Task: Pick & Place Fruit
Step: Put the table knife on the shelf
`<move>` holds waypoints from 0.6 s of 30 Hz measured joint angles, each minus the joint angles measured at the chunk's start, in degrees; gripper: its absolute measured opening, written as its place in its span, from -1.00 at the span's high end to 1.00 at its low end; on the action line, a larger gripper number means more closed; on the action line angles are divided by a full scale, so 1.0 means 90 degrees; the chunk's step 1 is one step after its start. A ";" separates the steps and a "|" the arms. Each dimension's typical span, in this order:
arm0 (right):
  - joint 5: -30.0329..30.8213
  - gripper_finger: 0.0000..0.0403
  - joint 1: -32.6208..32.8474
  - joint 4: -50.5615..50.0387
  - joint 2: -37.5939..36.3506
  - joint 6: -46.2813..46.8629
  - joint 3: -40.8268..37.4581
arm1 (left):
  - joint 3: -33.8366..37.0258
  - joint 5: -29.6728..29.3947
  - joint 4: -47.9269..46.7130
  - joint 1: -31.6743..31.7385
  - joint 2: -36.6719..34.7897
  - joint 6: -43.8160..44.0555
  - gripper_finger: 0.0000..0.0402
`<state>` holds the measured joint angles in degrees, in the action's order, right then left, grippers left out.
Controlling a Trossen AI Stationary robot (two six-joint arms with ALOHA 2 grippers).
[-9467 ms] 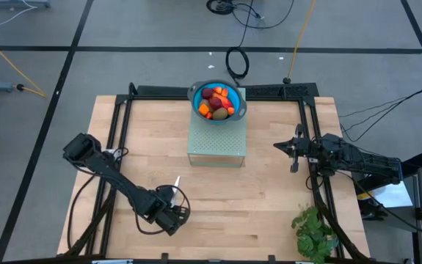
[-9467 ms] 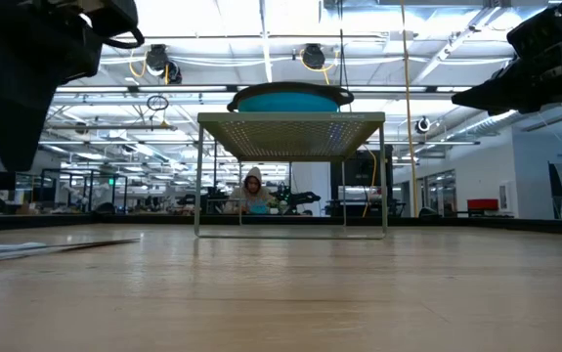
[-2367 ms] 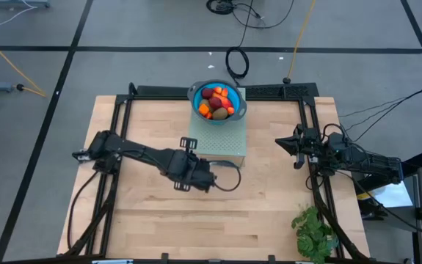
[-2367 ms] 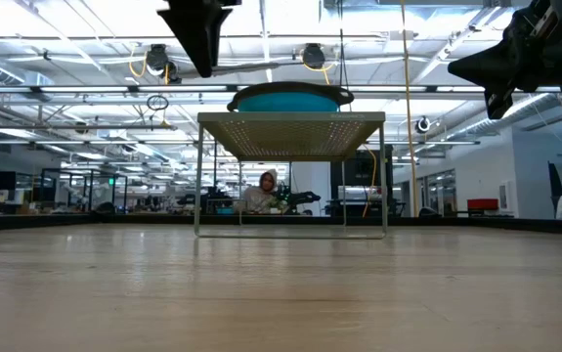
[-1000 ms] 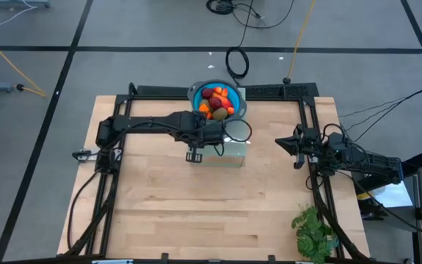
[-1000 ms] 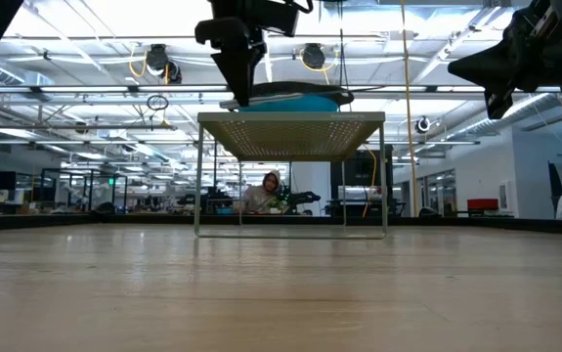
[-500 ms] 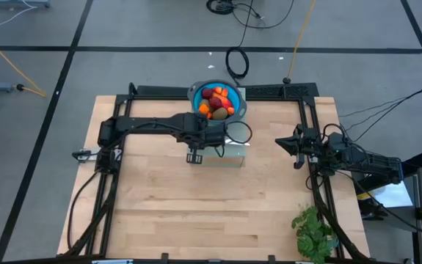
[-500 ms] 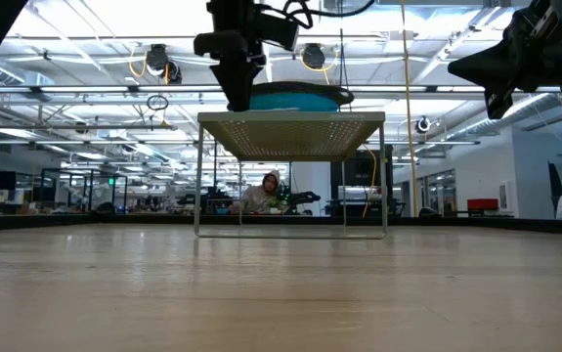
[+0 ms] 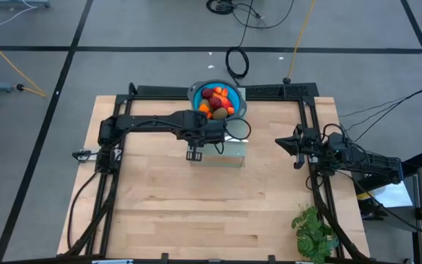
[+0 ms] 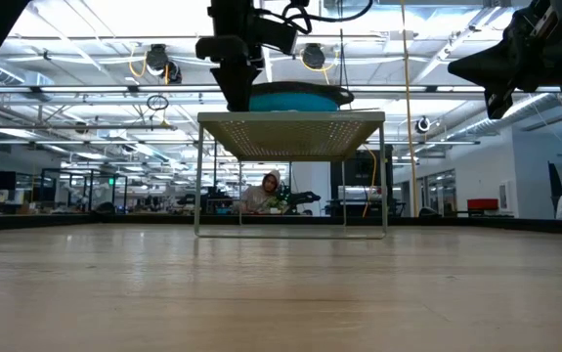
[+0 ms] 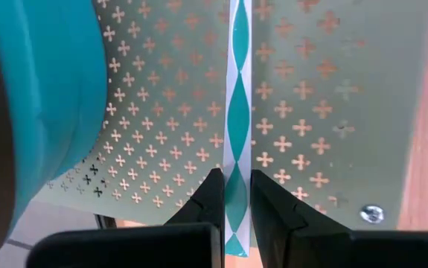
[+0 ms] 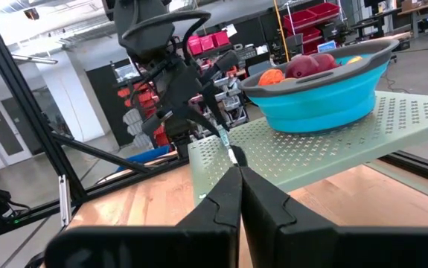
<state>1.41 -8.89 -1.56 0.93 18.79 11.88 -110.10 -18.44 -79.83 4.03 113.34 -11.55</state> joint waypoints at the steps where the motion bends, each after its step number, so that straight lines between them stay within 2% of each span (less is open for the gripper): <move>1: 0.0000 1.00 -0.0002 0.0000 0.0000 0.0000 0.0000 | 0.0000 0.0012 -0.0003 0.0003 0.0000 0.0003 0.84; 18: 0.0000 1.00 0.0000 0.0002 0.0000 0.0000 0.0000 | 0.0000 0.0213 -0.0059 0.0067 -0.0002 0.0009 0.84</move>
<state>1.41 -8.88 -1.54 0.93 18.79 11.88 -110.10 -16.52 -80.36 4.63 113.32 -11.47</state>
